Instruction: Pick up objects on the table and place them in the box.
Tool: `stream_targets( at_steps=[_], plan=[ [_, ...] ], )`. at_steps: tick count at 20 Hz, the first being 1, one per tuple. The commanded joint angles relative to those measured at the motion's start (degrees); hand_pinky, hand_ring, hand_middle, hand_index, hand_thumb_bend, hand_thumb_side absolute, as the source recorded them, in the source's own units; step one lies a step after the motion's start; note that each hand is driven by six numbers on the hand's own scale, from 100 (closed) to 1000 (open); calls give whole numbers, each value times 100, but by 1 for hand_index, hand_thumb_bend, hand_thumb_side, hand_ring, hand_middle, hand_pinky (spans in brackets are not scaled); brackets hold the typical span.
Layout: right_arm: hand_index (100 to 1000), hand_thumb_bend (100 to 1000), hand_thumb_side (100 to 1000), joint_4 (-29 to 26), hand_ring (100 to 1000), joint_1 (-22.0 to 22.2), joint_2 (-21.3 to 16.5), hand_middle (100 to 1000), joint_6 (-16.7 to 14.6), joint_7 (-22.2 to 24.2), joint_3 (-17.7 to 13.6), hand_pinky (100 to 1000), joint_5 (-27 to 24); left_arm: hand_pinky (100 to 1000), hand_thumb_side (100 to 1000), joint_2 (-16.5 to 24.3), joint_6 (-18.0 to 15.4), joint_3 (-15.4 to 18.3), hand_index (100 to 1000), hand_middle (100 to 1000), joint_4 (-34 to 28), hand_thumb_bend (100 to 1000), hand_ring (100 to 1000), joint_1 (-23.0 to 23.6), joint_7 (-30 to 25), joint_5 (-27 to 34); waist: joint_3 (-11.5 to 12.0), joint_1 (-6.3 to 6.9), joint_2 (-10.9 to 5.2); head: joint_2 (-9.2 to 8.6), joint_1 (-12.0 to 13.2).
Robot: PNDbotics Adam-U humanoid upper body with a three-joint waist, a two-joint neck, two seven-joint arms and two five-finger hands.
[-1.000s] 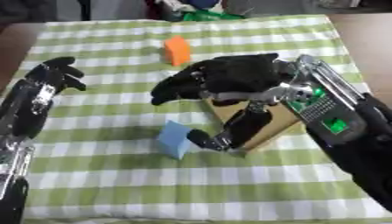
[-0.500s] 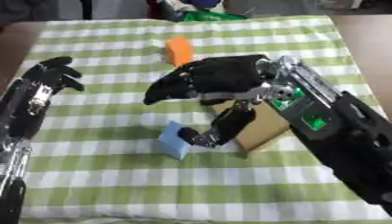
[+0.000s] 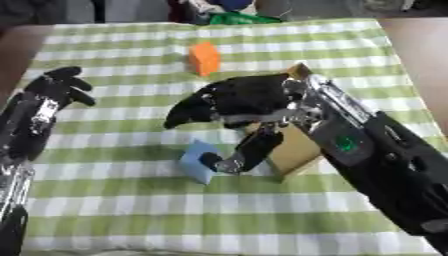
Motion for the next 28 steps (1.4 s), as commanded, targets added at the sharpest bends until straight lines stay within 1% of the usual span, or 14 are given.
stream_targets(
  at_steps=[1,9,14,17,18,19,28],
  plan=[
    [1000,100,583,-17,905,-75,-46,931,-1042,1027,-18,889,54,693,721,101,2,-7,842,610,-110,141,561,-67,-4,-26,-4,-4,-67,-5,-5],
    [1000,109,528,15,919,-52,-42,954,-1143,1278,26,894,135,694,723,105,9,-10,843,611,-108,142,561,-56,-28,-44,-4,-17,-57,9,-13],
    [1000,102,516,115,921,-34,-8,953,-1188,1391,38,896,182,694,724,104,9,-10,842,611,-106,143,560,-55,-48,-49,3,-11,-53,16,-23],
    [1000,100,527,188,922,-8,2,953,-1209,1441,46,897,232,695,724,104,6,-9,841,611,-105,143,560,-57,-56,-51,8,-7,-46,20,-27],
    [1000,120,508,212,922,3,4,952,-1217,1451,47,897,252,695,722,104,6,-7,841,611,-104,146,560,-56,-56,-53,8,-7,-45,22,-25],
    [1000,100,528,234,921,13,6,952,-1225,1458,48,897,269,695,724,104,6,-7,841,611,-104,144,560,-55,-56,-53,7,-7,-43,25,-23],
    [1000,100,541,432,919,98,62,949,-1193,1443,76,896,442,696,725,102,0,-9,841,612,-101,145,560,-60,-68,-53,16,5,-30,35,-34]
  ],
)
